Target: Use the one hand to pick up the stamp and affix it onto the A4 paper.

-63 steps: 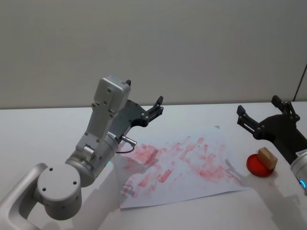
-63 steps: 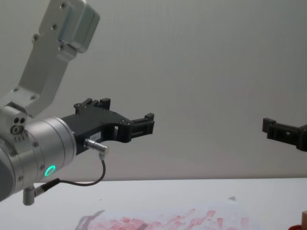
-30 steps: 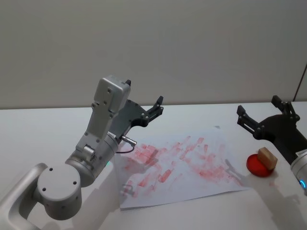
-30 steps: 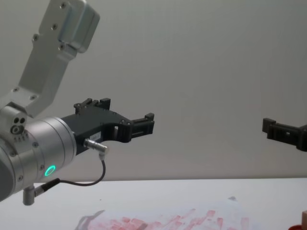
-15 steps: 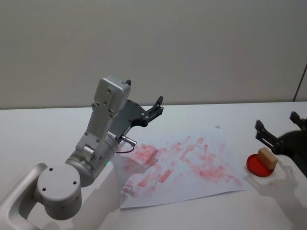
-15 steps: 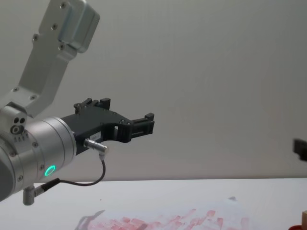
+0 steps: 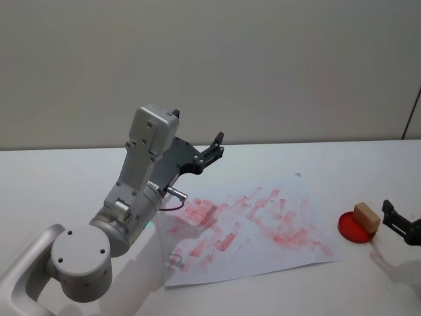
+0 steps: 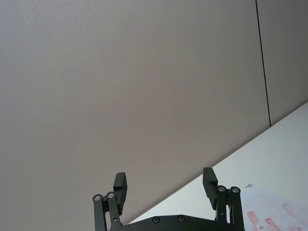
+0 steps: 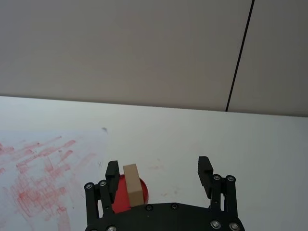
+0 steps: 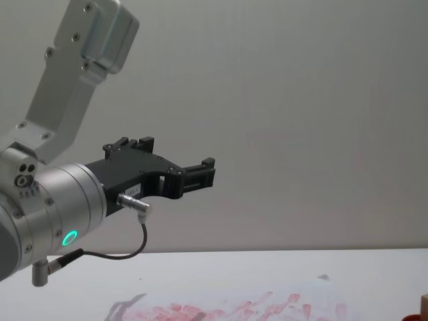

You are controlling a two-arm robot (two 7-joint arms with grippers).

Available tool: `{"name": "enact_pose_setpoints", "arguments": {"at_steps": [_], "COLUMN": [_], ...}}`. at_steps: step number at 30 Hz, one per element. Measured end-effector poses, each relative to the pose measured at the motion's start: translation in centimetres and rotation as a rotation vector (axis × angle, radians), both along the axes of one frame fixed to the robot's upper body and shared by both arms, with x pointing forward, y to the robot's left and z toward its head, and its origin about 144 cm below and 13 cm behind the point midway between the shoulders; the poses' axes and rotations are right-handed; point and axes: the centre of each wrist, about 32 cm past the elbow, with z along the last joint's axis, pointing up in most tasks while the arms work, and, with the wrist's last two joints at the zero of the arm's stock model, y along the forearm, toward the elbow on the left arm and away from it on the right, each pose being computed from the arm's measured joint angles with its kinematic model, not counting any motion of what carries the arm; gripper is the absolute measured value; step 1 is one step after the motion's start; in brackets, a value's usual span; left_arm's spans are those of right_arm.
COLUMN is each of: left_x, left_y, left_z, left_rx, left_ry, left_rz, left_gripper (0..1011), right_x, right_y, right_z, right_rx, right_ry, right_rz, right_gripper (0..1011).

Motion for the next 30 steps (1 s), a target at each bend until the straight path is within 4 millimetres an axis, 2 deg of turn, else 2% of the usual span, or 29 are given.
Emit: {"name": "enact_pose_setpoints", "arguments": {"at_steps": [9, 30], "left_x": [0.0, 0.0], "left_y": [0.0, 0.0], "left_z": [0.0, 0.0], "left_rx": [0.0, 0.0], "left_ry": [0.0, 0.0], "left_rz": [0.0, 0.0], "left_gripper": [1001, 1001], "right_x": [1.0, 4.2], "right_y": [-0.5, 0.3], "right_z": [-0.5, -1.6], "right_rx": [-0.017, -0.031], "right_ry": [0.058, 0.164], "right_rz": [0.028, 0.105], "right_gripper": [1001, 1001]}}
